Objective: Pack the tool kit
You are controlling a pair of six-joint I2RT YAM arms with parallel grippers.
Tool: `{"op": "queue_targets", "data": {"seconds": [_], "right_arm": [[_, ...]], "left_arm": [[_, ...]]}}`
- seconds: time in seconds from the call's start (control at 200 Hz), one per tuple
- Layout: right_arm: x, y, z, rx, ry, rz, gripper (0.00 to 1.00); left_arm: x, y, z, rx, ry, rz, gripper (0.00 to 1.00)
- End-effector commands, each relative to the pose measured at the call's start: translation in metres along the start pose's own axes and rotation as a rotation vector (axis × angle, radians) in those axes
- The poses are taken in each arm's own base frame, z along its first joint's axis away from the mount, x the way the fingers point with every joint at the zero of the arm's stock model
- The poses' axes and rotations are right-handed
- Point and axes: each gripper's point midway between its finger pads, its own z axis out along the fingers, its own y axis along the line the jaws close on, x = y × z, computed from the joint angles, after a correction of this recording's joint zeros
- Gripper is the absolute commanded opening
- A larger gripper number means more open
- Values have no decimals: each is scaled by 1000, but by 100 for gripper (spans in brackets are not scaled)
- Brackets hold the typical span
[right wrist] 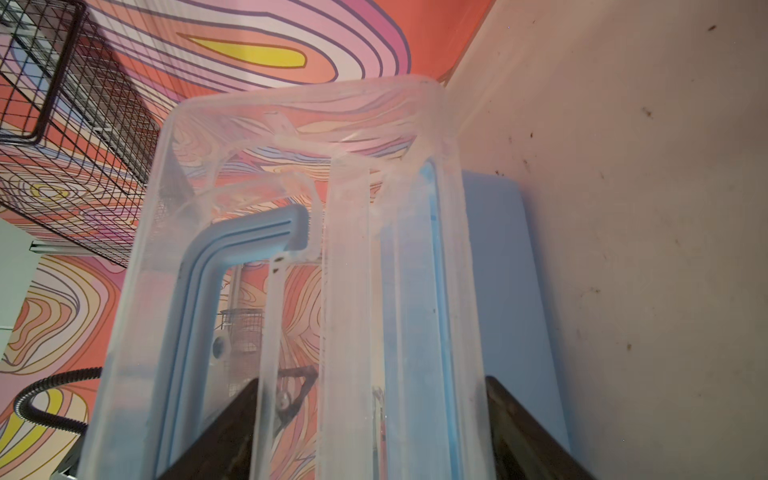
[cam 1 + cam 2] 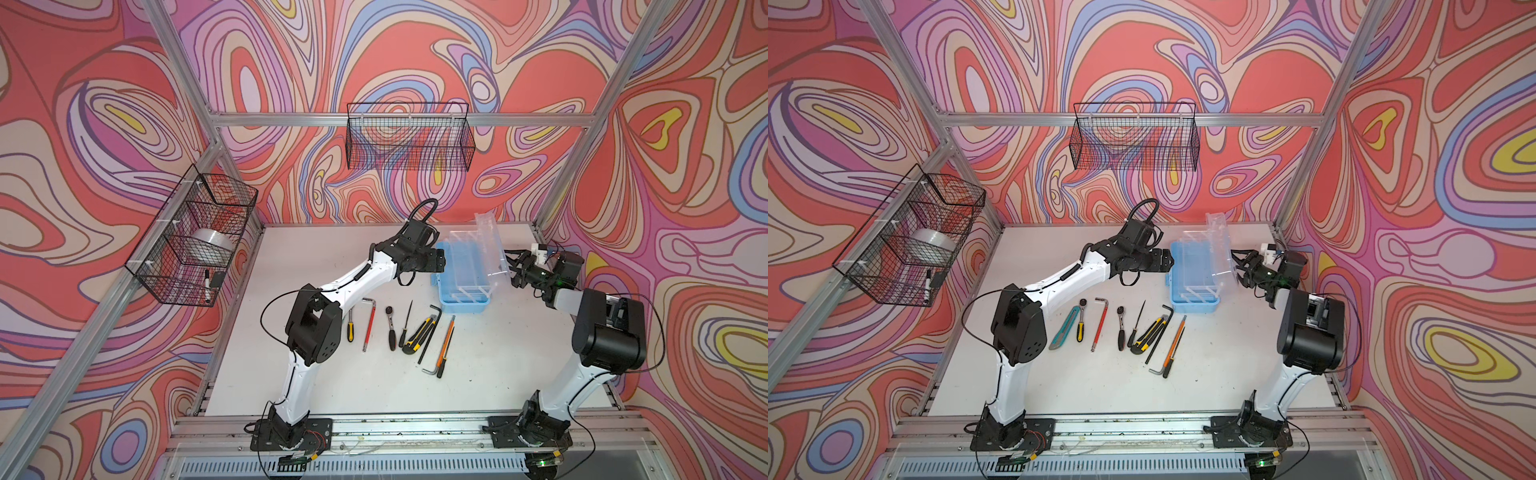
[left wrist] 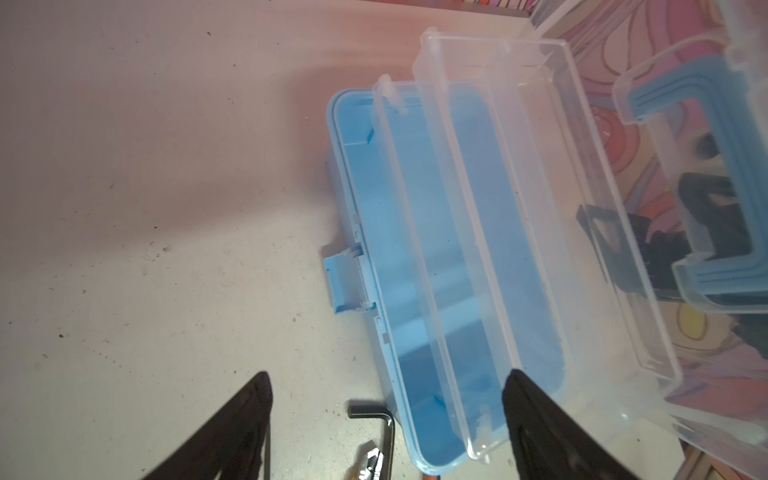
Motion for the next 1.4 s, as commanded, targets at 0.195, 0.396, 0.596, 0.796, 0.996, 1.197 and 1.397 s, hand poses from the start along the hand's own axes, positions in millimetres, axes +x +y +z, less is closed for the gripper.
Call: {"op": "queue_targets", "data": {"seconds": [0.195, 0.396, 0.596, 0.796, 0.996, 1.197, 1.397], "right_arm": [[2, -2, 0, -26, 14, -46, 52], [3, -1, 1, -42, 19, -48, 52], [5, 4, 1, -61, 16, -46, 52], [5, 8, 4, -76, 10, -45, 53], [5, 8, 10, -86, 4, -40, 54], [6, 4, 15, -94, 3, -27, 53], [5, 7, 21, -108, -2, -27, 54]], "left_arm": [[-23, -81, -36, 354, -18, -70, 86], [-29, -116, -30, 528, -10, -128, 84], [-30, -146, -19, 637, 14, -157, 81], [-28, -157, 0, 669, 46, -196, 77], [-29, -160, 12, 682, 62, -219, 73], [-28, -164, 24, 708, 73, -248, 63], [-25, -166, 33, 713, 86, -256, 54]]}}
